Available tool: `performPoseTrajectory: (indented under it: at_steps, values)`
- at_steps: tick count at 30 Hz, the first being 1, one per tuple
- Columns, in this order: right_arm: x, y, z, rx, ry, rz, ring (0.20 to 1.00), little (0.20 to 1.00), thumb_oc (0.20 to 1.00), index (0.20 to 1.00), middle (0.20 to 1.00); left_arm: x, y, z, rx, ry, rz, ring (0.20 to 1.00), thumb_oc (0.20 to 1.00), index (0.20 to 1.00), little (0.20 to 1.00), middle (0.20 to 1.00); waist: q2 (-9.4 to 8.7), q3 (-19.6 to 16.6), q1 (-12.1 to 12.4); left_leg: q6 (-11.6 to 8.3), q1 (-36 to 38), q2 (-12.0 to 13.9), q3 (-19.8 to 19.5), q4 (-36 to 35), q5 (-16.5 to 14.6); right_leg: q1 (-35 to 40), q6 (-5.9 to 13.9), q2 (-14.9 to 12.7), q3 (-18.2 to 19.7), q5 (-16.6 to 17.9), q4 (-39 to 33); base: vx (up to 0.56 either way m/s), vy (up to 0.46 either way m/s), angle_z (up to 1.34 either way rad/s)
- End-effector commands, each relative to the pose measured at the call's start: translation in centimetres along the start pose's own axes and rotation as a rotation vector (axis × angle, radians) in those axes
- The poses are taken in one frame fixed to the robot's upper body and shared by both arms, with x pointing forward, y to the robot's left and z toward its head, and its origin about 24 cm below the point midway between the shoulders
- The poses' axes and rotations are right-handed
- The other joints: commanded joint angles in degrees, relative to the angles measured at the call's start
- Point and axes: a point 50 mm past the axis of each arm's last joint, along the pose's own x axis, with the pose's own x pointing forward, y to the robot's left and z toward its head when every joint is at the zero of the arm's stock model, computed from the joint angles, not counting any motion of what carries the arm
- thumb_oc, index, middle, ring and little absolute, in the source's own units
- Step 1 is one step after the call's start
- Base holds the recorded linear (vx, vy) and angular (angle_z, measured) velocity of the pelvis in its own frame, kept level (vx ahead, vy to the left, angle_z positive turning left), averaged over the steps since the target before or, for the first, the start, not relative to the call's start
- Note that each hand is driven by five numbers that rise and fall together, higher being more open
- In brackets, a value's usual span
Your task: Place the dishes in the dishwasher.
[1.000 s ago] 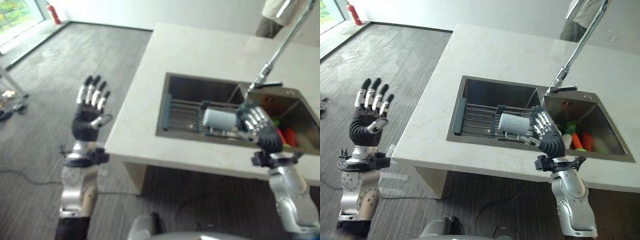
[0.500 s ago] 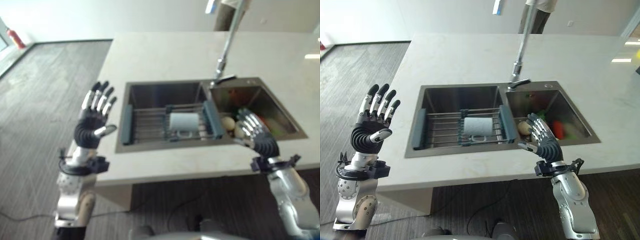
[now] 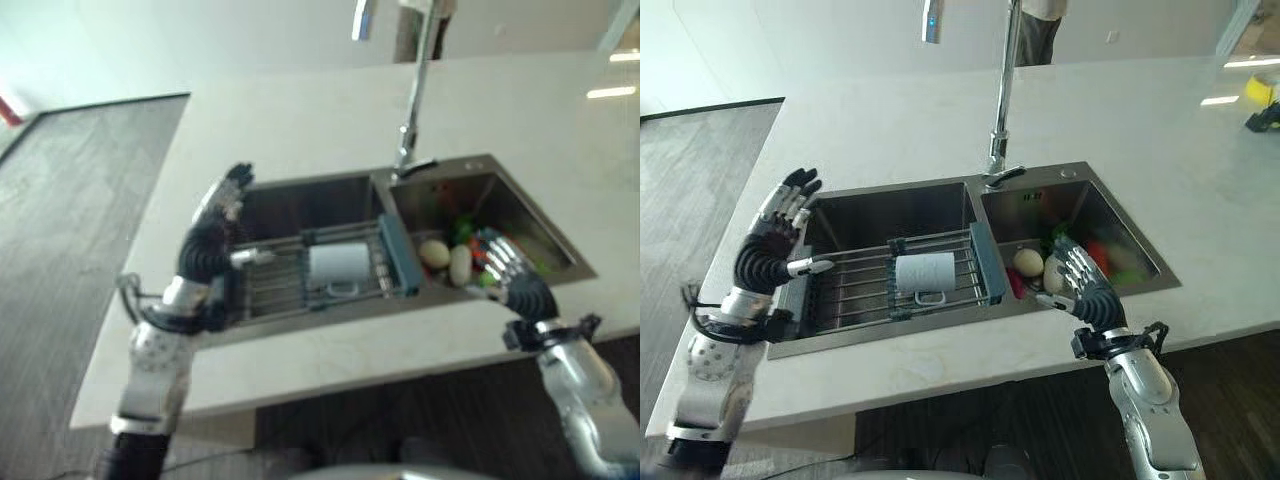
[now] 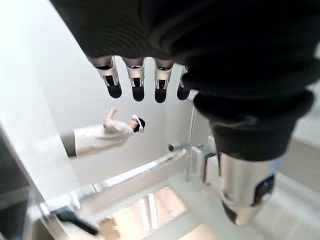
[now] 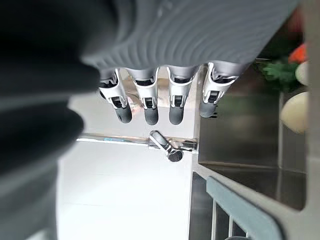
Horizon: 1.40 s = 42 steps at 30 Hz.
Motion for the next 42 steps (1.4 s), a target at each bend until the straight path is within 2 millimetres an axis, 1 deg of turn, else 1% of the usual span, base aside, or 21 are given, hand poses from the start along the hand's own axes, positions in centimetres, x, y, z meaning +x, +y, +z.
performPoseTrajectory:
  at_steps: [1, 3, 6, 8, 9, 13, 15, 18, 22, 24, 25, 26, 27, 29, 31, 32, 33, 36, 39, 42]
  values:
    - [1.3, -0.1, 3.0, -0.016, -0.155, 0.009, 1.000, 1.000, 1.000, 1.000, 1.000, 1.0, 0.1, 1.0, 0.102, -0.054, 0.009, 1.000, 1.000, 1.000, 1.000, 1.000, 1.90, -1.50, 0.13, -2.88, 2.68, 3.97, -2.36, 0.45, -6.36, 0.31, 3.57, -0.87, 0.24, -0.26, -2.34, 0.00, 0.096, 0.01]
    - [1.5, 0.0, 3.1, -0.022, -0.152, 0.019, 1.000, 1.000, 1.000, 1.000, 1.000, 1.1, 0.4, 0.8, 0.156, -0.035, 0.014, 1.000, 1.000, 1.000, 1.000, 1.000, 1.87, -1.68, -0.07, -2.62, 2.97, 3.84, -2.07, 0.45, -6.51, 0.29, 3.72, -0.83, 0.66, -0.13, -2.34, 0.01, 0.055, 0.02]
    - [1.9, 0.0, 3.2, -0.030, -0.145, 0.029, 1.000, 1.000, 1.000, 1.000, 1.000, 1.8, 0.7, 0.9, 0.292, -0.018, -0.016, 1.000, 1.000, 1.000, 1.000, 1.000, 1.93, -2.10, -0.31, -2.30, 3.24, 3.85, -1.47, 0.45, -6.61, 0.40, 3.76, -0.66, 1.26, -0.13, -2.34, 0.01, 0.070, -0.09]
    - [2.3, 0.1, 3.4, -0.032, -0.150, 0.031, 1.000, 1.000, 1.000, 1.000, 1.000, 2.6, 0.7, 1.1, 0.393, -0.021, -0.035, 1.000, 1.000, 1.000, 1.000, 1.000, 2.03, -2.27, -0.61, -2.24, 3.34, 3.81, -1.29, 0.45, -6.69, 0.40, 3.83, -0.53, 1.53, -0.14, -2.34, 0.01, 0.050, -0.21]
    - [2.5, 0.1, 3.5, -0.036, -0.153, 0.038, 1.000, 1.000, 1.000, 1.000, 1.000, 3.1, 0.6, 1.0, 0.491, -0.015, -0.070, 1.000, 1.000, 1.000, 1.000, 1.000, 2.11, -2.54, -0.98, -2.22, 3.43, 3.81, -1.05, 0.45, -6.79, 0.41, 3.95, -0.39, 1.79, -0.22, -2.34, 0.02, 0.045, -0.13]
    - [3.0, 0.1, 4.0, -0.056, -0.150, 0.070, 1.000, 1.000, 1.000, 1.000, 1.000, 4.6, 0.9, -0.1, 0.624, 0.113, -0.174, 1.000, 1.000, 1.000, 1.000, 1.000, 2.64, -3.25, -2.07, -2.19, 3.65, 4.05, -0.21, 0.45, -6.75, 0.29, 4.11, -0.02, 2.63, -0.24, -2.34, 0.01, 0.049, -0.08]
    - [3.3, 0.3, 4.1, -0.057, -0.155, 0.074, 1.000, 1.000, 1.000, 1.000, 1.000, 5.3, 0.8, -0.5, 0.621, 0.144, -0.203, 1.000, 1.000, 1.000, 1.000, 1.000, 2.73, -3.30, -2.31, -2.18, 3.81, 4.15, 0.08, 0.45, -6.81, 0.35, 4.15, 0.13, 2.78, -0.27, -2.34, 0.01, 0.018, -0.14]
    - [3.5, 0.2, 4.3, -0.075, -0.152, 0.101, 1.000, 1.000, 1.000, 1.000, 1.000, 6.1, 0.3, -1.6, 0.634, 0.243, -0.311, 1.000, 1.000, 1.000, 1.000, 1.000, 3.08, -3.75, -3.40, -2.27, 4.37, 4.67, 1.12, 0.45, -6.91, 0.45, 4.21, 0.60, 3.41, -0.49, -2.34, 0.01, 0.023, -0.22]
    - [3.6, 0.0, 4.3, -0.081, -0.144, 0.113, 1.000, 1.000, 1.000, 1.000, 1.000, 6.8, 0.9, -2.4, 0.676, 0.320, -0.346, 1.000, 1.000, 1.000, 1.000, 1.000, 3.37, -4.09, -4.16, -2.17, 4.75, 4.83, 2.10, 0.45, -7.07, 0.50, 4.21, 0.87, 3.92, -0.71, -2.34, 0.00, 0.021, -0.16]
    - [3.6, -0.1, 4.2, -0.082, -0.138, 0.119, 1.000, 1.000, 1.000, 1.000, 1.000, 6.9, 1.1, -2.9, 0.653, 0.362, -0.351, 1.000, 1.000, 1.000, 1.000, 1.000, 3.55, -4.18, -4.78, -2.18, 4.85, 5.01, 2.53, 0.45, -7.02, 0.40, 4.32, 0.99, 4.33, -0.66, -2.34, -0.01, 0.022, -0.14]
    - [3.6, -0.2, 4.2, -0.082, -0.136, 0.121, 1.000, 1.000, 1.000, 1.000, 1.000, 6.9, 1.1, -3.4, 0.650, 0.387, -0.351, 1.000, 1.000, 1.000, 1.000, 1.000, 3.58, -4.21, -4.96, -2.15, 4.91, 5.11, 2.77, 0.45, -7.02, 0.33, 4.31, 1.02, 4.41, -0.63, -2.34, -0.01, 0.032, -0.15]
    - [3.7, -0.1, 4.1, -0.088, -0.138, 0.132, 1.000, 1.000, 1.000, 1.000, 1.000, 6.9, 1.1, -4.5, 0.671, 0.442, -0.369, 1.000, 1.000, 1.000, 1.000, 1.000, 3.86, -4.26, -5.43, -2.24, 5.12, 5.31, 3.16, 0.45, -7.04, 0.37, 4.38, 1.07, 4.57, -0.61, -2.34, -0.01, 0.032, -0.18]
    - [3.8, 0.0, 4.3, -0.090, -0.141, 0.140, 1.000, 1.000, 1.000, 1.000, 1.000, 7.0, 1.0, -4.9, 0.645, 0.470, -0.379, 1.000, 1.000, 1.000, 1.000, 1.000, 3.92, -4.27, -5.62, -2.20, 5.26, 5.29, 3.31, 0.45, -7.09, 0.40, 4.39, 1.17, 4.76, -0.62, -2.34, -0.01, 0.032, -0.14]
    - [3.9, 0.2, 4.2, -0.094, -0.141, 0.147, 1.000, 1.000, 1.000, 1.000, 1.000, 7.1, 0.7, -5.6, 0.652, 0.504, -0.394, 1.000, 1.000, 1.000, 1.000, 1.000, 4.16, -4.34, -5.94, -2.17, 5.43, 5.39, 3.75, 0.45, -7.19, 0.40, 4.44, 1.28, 4.99, -0.66, -2.34, -0.01, 0.020, -0.11]
    - [4.0, 0.1, 4.2, -0.097, -0.138, 0.145, 1.000, 1.000, 1.000, 1.000, 1.000, 7.1, 0.5, -6.1, 0.580, 0.534, -0.417, 1.000, 1.000, 1.000, 1.000, 1.000, 4.25, -4.41, -6.23, -2.11, 5.60, 5.44, 4.04, 0.45, -7.24, 0.40, 4.45, 1.35, 5.21, -0.64, -2.34, 0.00, 0.012, -0.09]
    - [3.9, 0.1, 4.1, -0.096, -0.135, 0.141, 1.000, 1.000, 1.000, 1.000, 1.000, 6.9, 0.3, -6.5, 0.597, 0.552, -0.422, 1.000, 1.000, 1.000, 1.000, 1.000, 4.37, -4.46, -6.40, -2.03, 5.68, 5.49, 4.26, 0.45, -7.33, 0.43, 4.43, 1.43, 5.31, -0.68, -2.34, -0.01, 0.008, -0.04]
    - [3.9, 0.0, 4.1, -0.096, -0.137, 0.147, 1.000, 1.000, 1.000, 1.000, 1.000, 6.6, 0.3, -7.3, 0.601, 0.593, -0.425, 1.000, 1.000, 1.000, 1.000, 1.000, 4.40, -4.59, -6.76, -1.99, 5.81, 5.57, 4.55, 0.45, -7.38, 0.43, 4.51, 1.46, 5.46, -0.69, -2.34, -0.01, 0.005, -0.06]
    - [3.9, 0.0, 4.1, -0.108, -0.132, 0.160, 1.000, 1.000, 1.000, 1.000, 1.000, 6.0, -0.2, -8.6, 0.567, 0.640, -0.455, 1.000, 1.000, 1.000, 1.000, 1.000, 4.57, -4.60, -7.40, -1.90, 6.20, 5.81, 5.40, 0.45, -7.51, 0.42, 4.56, 1.68, 5.97, -0.62, -2.34, -0.01, 0.017, -0.19]
    - [3.6, -0.1, 3.9, -0.114, -0.123, 0.167, 1.000, 1.000, 1.000, 1.000, 1.000, 5.5, -0.7, -9.3, 0.556, 0.664, -0.478, 1.000, 1.000, 1.000, 1.000, 1.000, 4.52, -4.68, -7.95, -1.87, 6.45, 6.05, 6.03, 0.45, -7.52, 0.49, 4.62, 1.74, 6.21, -0.55, -2.34, 0.00, 0.013, -0.12]
    - [3.6, -0.3, 3.9, -0.117, -0.119, 0.165, 1.000, 1.000, 1.000, 1.000, 1.000, 5.3, -1.0, -9.6, 0.557, 0.675, -0.501, 1.000, 1.000, 1.000, 1.000, 1.000, 4.38, -4.80, -8.14, -1.75, 6.59, 6.11, 6.34, 0.45, -7.63, 0.51, 4.61, 1.81, 6.27, -0.58, -2.34, 0.00, 0.000, -0.04]
